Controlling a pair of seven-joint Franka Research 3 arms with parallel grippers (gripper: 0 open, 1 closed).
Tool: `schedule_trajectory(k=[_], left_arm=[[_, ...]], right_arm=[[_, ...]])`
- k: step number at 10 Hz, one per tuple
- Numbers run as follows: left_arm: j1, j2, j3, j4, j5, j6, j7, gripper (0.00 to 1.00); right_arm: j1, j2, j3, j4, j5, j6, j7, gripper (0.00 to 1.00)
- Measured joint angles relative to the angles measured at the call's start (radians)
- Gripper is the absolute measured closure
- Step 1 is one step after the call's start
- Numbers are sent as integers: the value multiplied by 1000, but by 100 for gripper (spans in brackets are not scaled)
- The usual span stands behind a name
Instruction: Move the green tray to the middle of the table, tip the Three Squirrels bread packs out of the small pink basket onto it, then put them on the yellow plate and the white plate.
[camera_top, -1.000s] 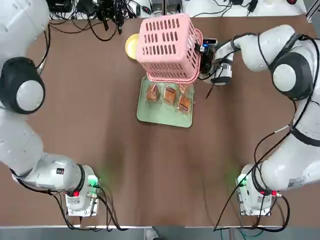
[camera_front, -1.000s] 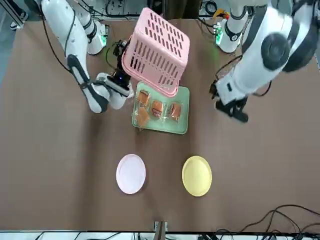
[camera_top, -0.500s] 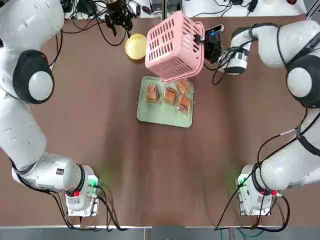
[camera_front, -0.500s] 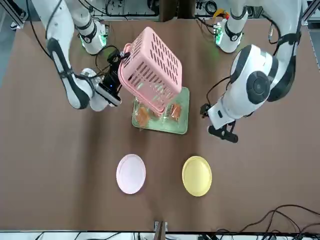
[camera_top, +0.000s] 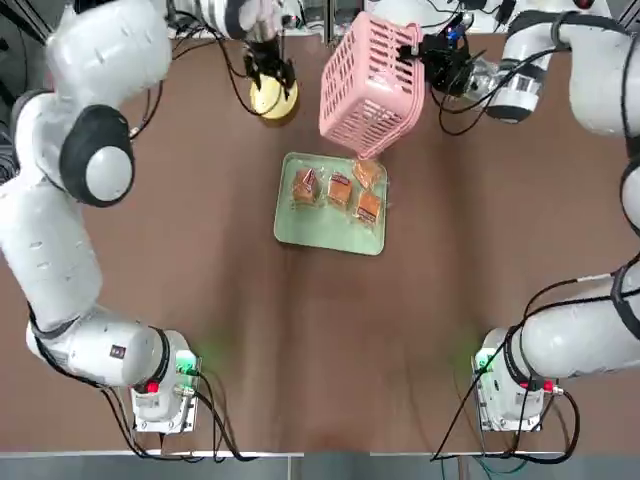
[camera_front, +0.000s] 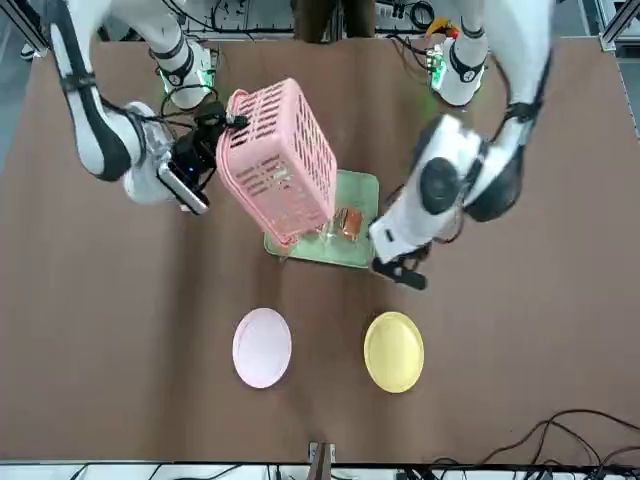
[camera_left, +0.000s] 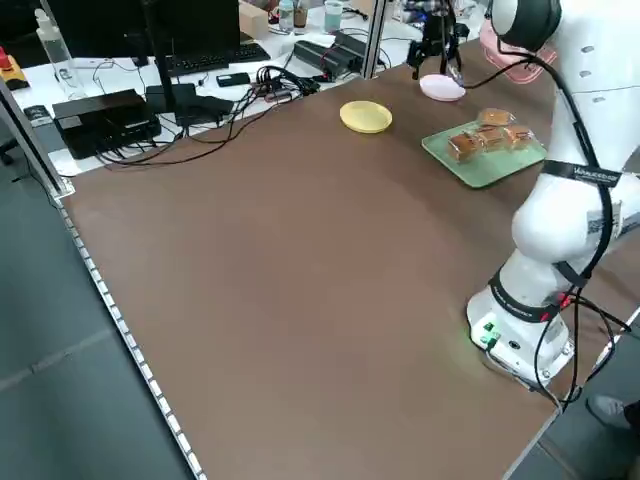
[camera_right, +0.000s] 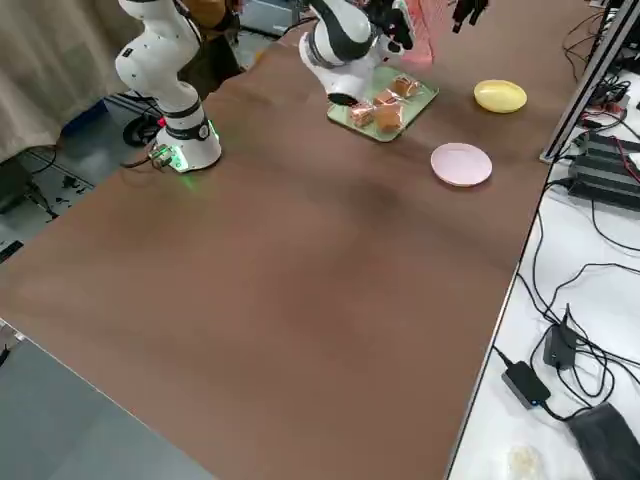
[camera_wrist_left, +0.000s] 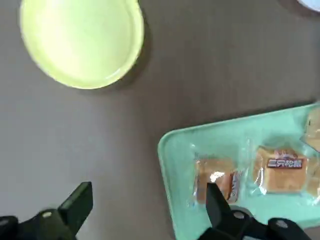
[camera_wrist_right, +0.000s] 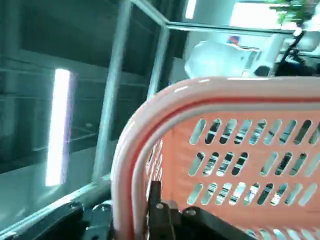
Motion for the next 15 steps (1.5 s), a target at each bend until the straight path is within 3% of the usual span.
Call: schedule_trajectory(k=[4, 6, 8, 11, 15], left_arm=[[-60, 123, 0, -51, 35, 133, -75, 0], [-80, 131, -1, -156, 51, 290, -131, 0], [-86, 96, -4, -245, 61, 340, -149, 0], [-97, 25, -14, -332, 61, 340, -149, 0], [-156, 12, -15, -366, 61, 340, -192, 0]], right_arm=[[-40, -74, -228, -5, -406, 51, 120, 94], [-50, -98, -363, 9, -628, 54, 161, 94], [-58, -113, -466, 58, -841, 59, 209, 94], [-58, -125, -492, 137, -1130, 178, 316, 94], [-54, -115, -489, 146, -1384, 438, 388, 94]])
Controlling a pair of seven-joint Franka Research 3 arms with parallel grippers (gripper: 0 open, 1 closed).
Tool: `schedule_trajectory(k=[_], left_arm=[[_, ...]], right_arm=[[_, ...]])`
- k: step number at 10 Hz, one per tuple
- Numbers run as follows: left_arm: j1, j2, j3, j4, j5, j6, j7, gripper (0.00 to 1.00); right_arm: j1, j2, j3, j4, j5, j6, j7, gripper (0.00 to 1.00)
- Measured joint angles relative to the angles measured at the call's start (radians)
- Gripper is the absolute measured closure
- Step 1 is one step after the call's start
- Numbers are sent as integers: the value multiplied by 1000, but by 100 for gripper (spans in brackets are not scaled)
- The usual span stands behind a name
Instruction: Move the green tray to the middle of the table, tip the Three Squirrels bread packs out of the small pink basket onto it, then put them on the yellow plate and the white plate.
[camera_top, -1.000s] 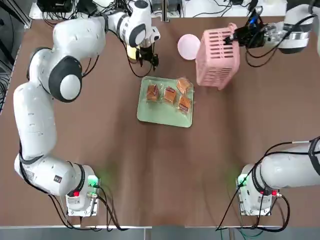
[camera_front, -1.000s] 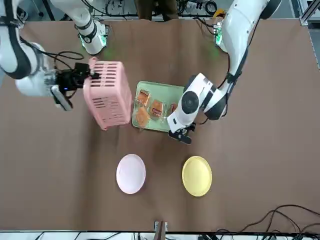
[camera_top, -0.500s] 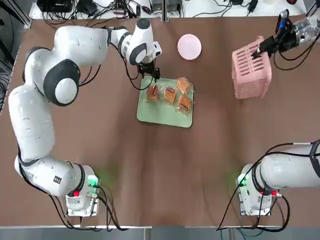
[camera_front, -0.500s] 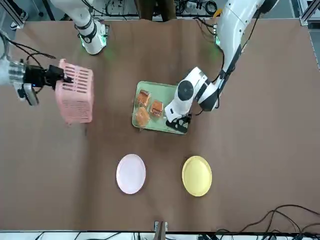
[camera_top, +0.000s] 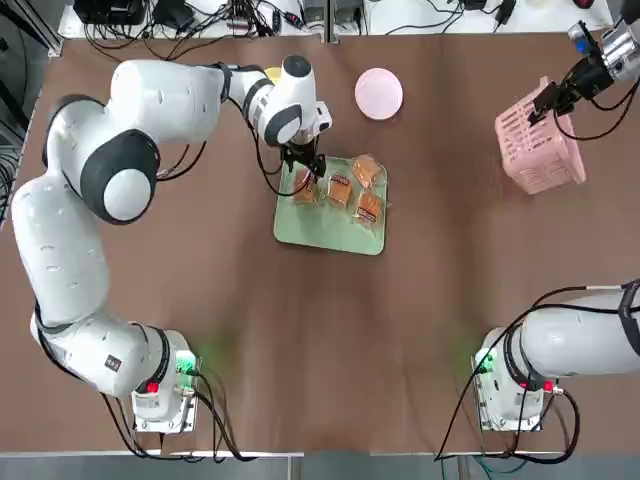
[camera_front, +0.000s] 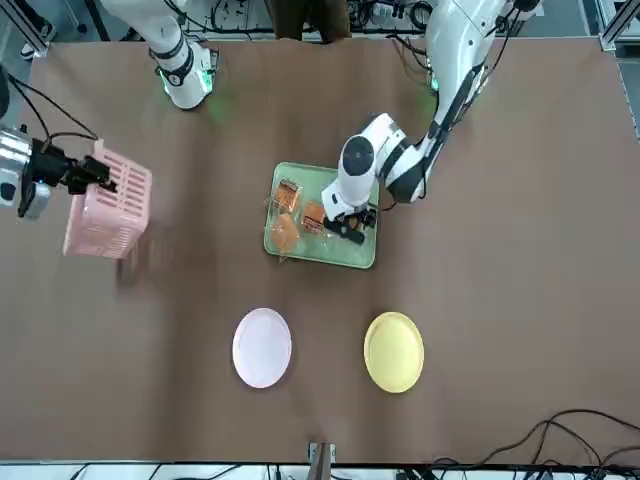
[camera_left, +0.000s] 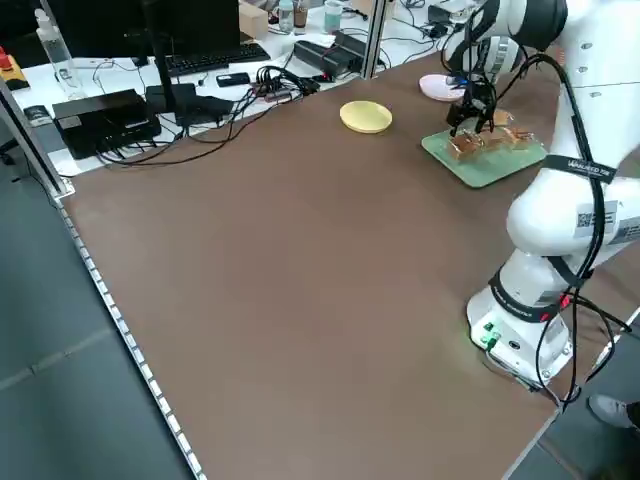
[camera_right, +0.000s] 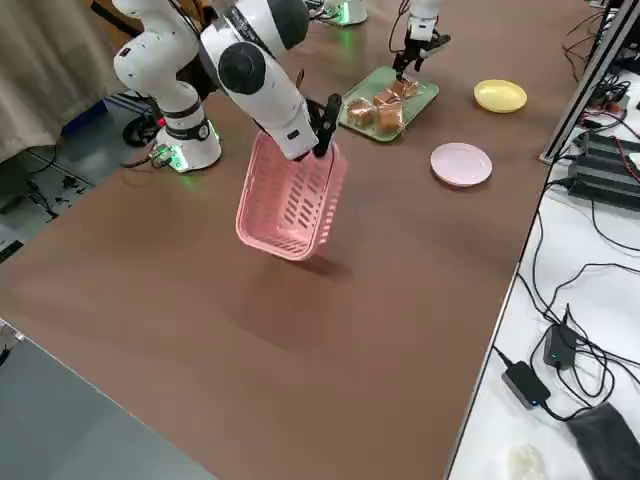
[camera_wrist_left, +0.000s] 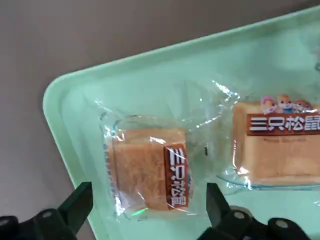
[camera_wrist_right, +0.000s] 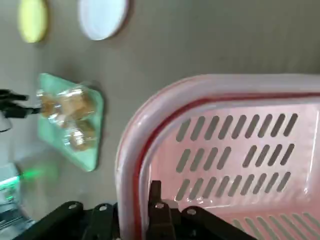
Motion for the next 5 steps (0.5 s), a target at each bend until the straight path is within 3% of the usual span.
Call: schedule_trajectory(k=[3, 5], left_arm=[[-1, 29, 5, -14, 0, 41, -7, 0], [-1, 52, 7, -15, 15, 59, -7, 0]], right_arm=[[18, 19, 63, -2, -146, 122, 197, 94], [29, 45, 68, -6, -197, 164, 248, 94]])
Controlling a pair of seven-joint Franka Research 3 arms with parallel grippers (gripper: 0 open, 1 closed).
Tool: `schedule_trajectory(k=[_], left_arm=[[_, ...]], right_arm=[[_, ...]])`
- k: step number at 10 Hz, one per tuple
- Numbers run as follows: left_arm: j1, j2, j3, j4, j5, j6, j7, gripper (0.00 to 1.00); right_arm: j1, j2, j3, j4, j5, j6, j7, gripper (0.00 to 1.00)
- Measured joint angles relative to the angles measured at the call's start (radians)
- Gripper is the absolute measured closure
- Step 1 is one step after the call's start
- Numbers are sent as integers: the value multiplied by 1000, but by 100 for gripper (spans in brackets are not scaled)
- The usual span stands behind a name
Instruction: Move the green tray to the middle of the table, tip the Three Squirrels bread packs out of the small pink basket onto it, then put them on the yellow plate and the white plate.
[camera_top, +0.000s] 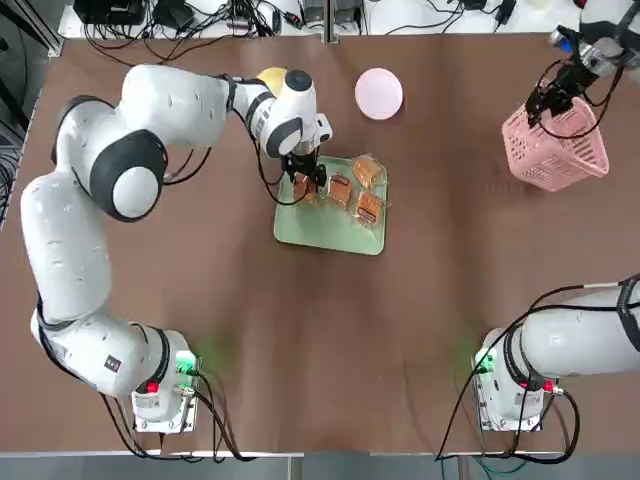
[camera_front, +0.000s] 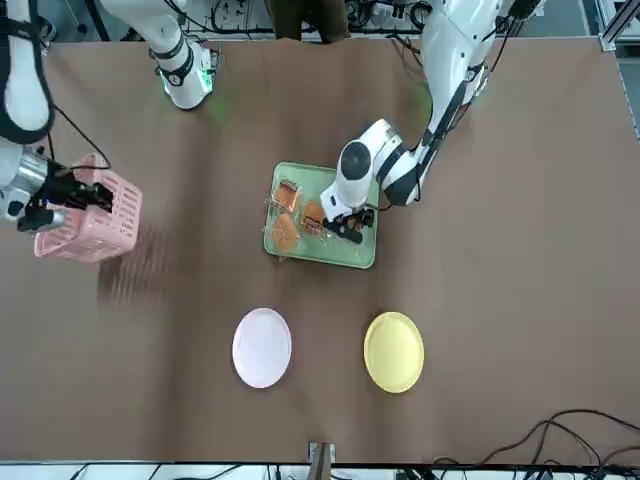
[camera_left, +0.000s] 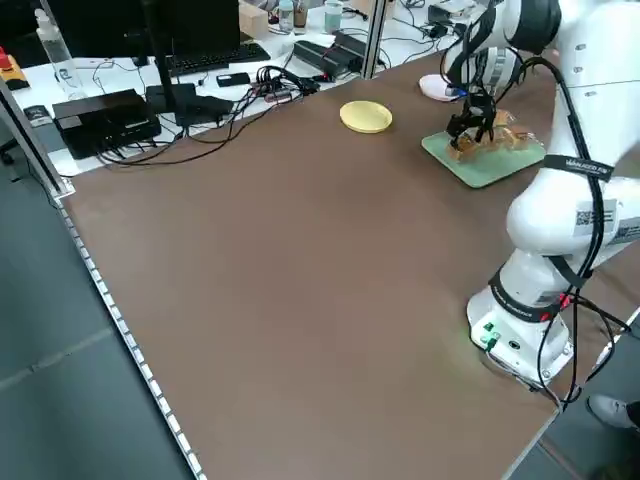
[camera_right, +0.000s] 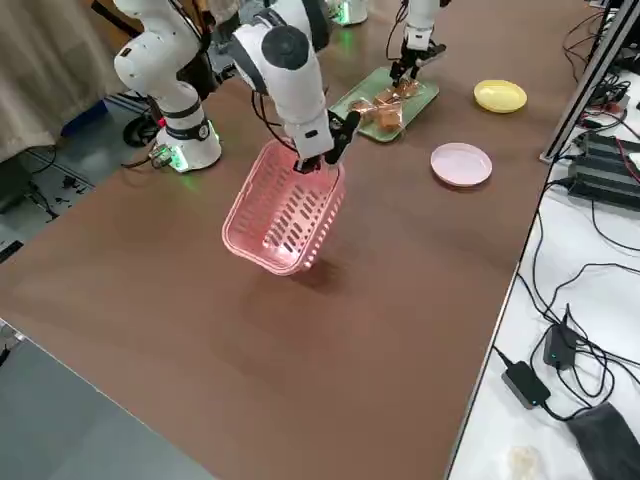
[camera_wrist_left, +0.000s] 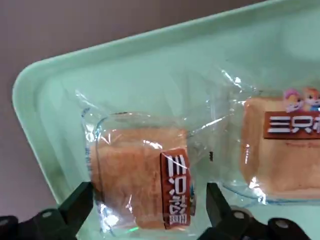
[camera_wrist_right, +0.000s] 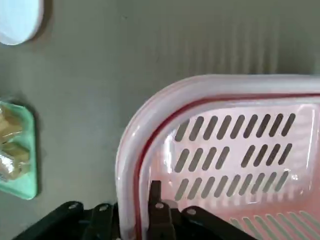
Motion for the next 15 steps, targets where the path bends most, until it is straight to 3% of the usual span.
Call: schedule_trajectory(k=[3, 4, 5, 7, 8, 10, 12, 13, 15], left_arm=[[0, 25, 1, -1, 37, 15, -28, 4], [0, 27, 1, -1, 40, 16, -60, 12], [1, 26, 2, 2, 40, 18, -78, 30], [4, 24, 28, 26, 40, 19, -85, 43], [5, 25, 56, 47, 40, 19, -84, 44], [8, 28, 112, 79, 40, 19, -82, 43], [7, 36, 118, 89, 40, 19, -83, 38], [5, 40, 118, 92, 41, 19, -84, 33], [6, 55, 119, 94, 41, 19, -84, 10]], right_arm=[[2, 28, 0, -33, -26, 76, 22, 94], [5, 38, 0, -40, -27, 88, 28, 94], [11, 47, 1, -45, -28, 114, 48, 94], [25, 74, 13, -56, -30, 162, 93, 94], [29, 84, 35, -56, -36, 167, 129, 94], [37, 89, 88, -60, -57, 169, 195, 94], [42, 97, 119, -68, -64, 175, 206, 94], [42, 104, 135, -73, -68, 187, 207, 94], [47, 122, 171, -83, -70, 213, 218, 94]])
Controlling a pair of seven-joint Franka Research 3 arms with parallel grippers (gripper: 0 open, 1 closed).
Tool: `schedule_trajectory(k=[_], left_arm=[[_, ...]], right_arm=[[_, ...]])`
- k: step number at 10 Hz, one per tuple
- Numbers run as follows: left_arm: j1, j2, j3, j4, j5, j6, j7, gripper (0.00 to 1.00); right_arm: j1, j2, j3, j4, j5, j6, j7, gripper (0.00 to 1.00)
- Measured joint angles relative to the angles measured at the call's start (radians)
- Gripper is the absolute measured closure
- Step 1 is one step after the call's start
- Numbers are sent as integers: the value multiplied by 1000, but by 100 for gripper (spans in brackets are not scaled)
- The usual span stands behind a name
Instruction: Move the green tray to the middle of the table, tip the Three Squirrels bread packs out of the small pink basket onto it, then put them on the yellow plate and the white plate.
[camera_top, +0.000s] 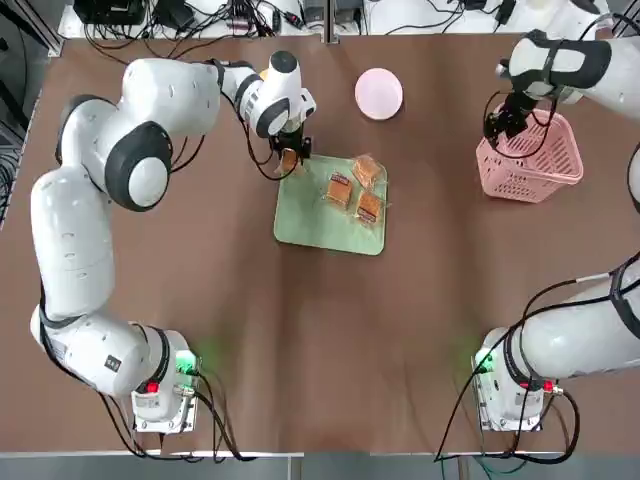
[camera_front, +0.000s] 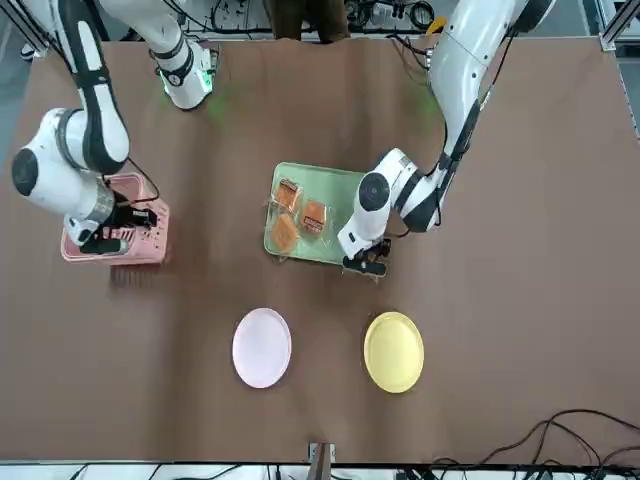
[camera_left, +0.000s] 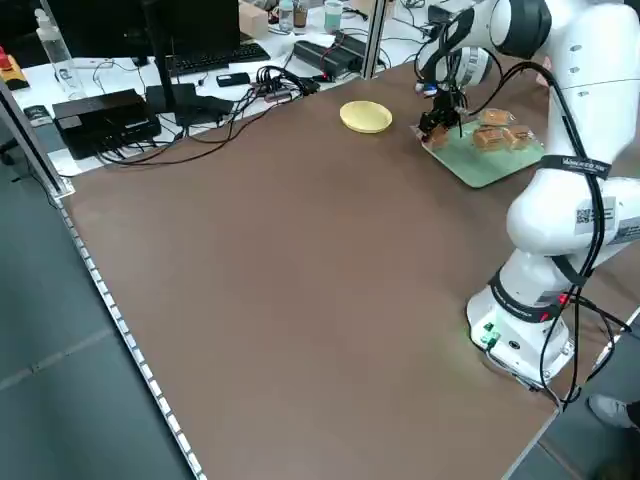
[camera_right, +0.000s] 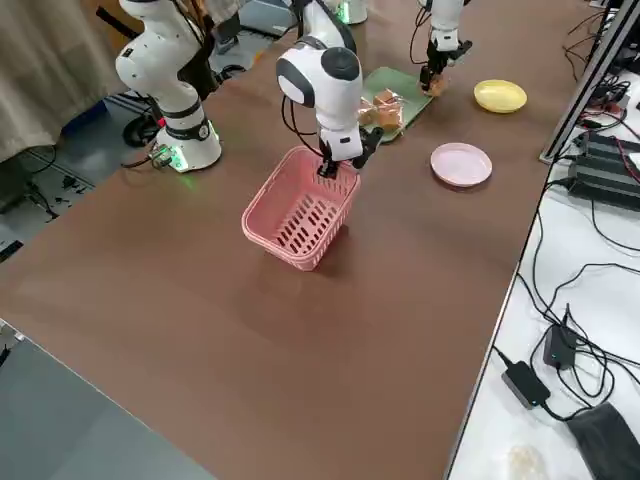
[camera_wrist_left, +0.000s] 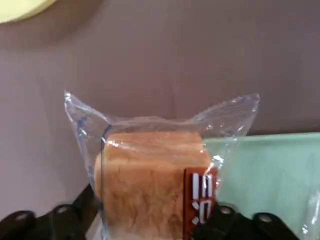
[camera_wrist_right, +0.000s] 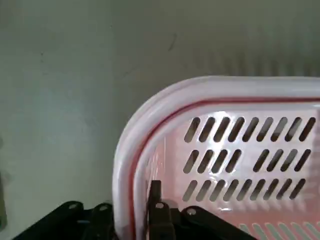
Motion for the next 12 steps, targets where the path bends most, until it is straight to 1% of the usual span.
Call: schedule_trajectory(k=[1, 3, 4, 5, 6, 8, 9, 10, 11, 12], left_arm=[[0, 4, 0, 0, 0, 0, 0, 13], [-1, 3, 0, 3, 0, -12, 0, 11], [-1, -1, 0, 11, 0, -39, 0, 4], [0, -12, 0, 17, 0, -65, 0, 3], [0, -32, 0, 24, 0, -85, 0, 3], [-2, -95, -8, 31, 0, -126, -2, 3], [-3, -123, -19, 35, -2, -131, -26, 3], [-5, -141, -37, 44, -3, -132, -67, 2], [-23, -145, -56, 55, -3, -135, -97, 0], [-68, -141, -62, 56, -4, -136, -121, 0]], right_arm=[[3, 11, 5, -1, 0, 9, 4, 94], [6, 19, 9, -1, -1, 7, 16, 92], [6, 19, 12, -1, -1, 2, 36, 82], [8, 19, 16, 0, -1, -2, 54, 67], [9, 19, 19, 0, -1, -6, 61, 52], [10, 18, 21, 7, -1, -29, 67, 20], [10, 16, 21, 20, -1, -51, 68, 7], [9, 12, 19, 46, -5, -83, 69, 0], [7, 8, 17, 88, -23, -117, 70, 0], [2, 4, 14, 138, -49, -139, 73, 1]])
